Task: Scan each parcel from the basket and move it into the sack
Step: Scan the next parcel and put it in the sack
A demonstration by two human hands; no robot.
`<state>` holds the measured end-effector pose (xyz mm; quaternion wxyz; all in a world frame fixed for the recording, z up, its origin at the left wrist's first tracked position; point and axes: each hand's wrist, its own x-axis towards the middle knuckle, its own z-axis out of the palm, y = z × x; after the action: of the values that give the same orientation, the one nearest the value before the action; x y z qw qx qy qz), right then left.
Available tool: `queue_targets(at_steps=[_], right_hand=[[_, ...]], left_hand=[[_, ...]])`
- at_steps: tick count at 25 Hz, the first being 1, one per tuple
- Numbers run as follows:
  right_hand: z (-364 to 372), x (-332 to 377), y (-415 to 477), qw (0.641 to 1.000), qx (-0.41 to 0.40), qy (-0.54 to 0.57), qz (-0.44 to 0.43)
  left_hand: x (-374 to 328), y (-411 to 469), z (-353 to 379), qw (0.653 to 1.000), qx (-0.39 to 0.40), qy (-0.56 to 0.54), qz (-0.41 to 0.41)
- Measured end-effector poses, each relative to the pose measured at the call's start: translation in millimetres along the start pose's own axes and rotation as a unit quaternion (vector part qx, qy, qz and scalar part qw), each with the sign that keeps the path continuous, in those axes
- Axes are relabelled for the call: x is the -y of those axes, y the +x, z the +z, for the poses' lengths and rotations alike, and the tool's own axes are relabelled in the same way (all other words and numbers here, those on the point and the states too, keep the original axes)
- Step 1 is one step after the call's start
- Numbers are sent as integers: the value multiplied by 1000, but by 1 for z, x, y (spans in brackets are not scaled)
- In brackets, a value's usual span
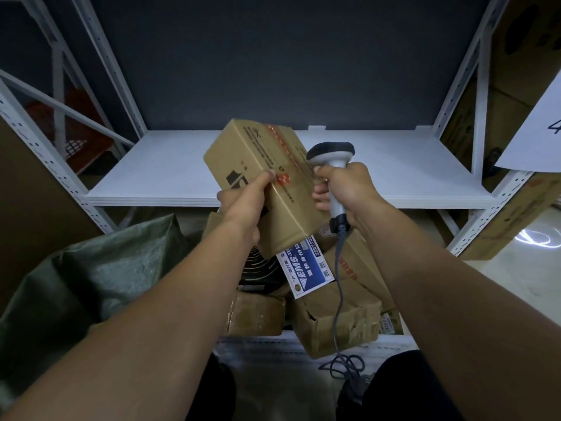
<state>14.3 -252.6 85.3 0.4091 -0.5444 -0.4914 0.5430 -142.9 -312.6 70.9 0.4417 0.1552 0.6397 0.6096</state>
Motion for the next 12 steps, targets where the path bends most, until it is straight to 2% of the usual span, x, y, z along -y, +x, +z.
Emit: queue_targets(at_steps=[3, 7, 10, 12], right_hand=[[6, 11, -6, 1000, -4, 4, -18], [6, 33, -17, 998, -34, 29, -44], [4, 50, -24, 996, -56, 36, -63], [3, 63, -31, 993, -70, 49, -76]], left_hand=[[-9, -3, -6, 994, -55, 65, 72], [-22, -12, -16, 970, -68, 137, 189], [-34, -21, -22, 934, -79, 214, 275], [-43, -30, -26, 892, -83, 299, 330]])
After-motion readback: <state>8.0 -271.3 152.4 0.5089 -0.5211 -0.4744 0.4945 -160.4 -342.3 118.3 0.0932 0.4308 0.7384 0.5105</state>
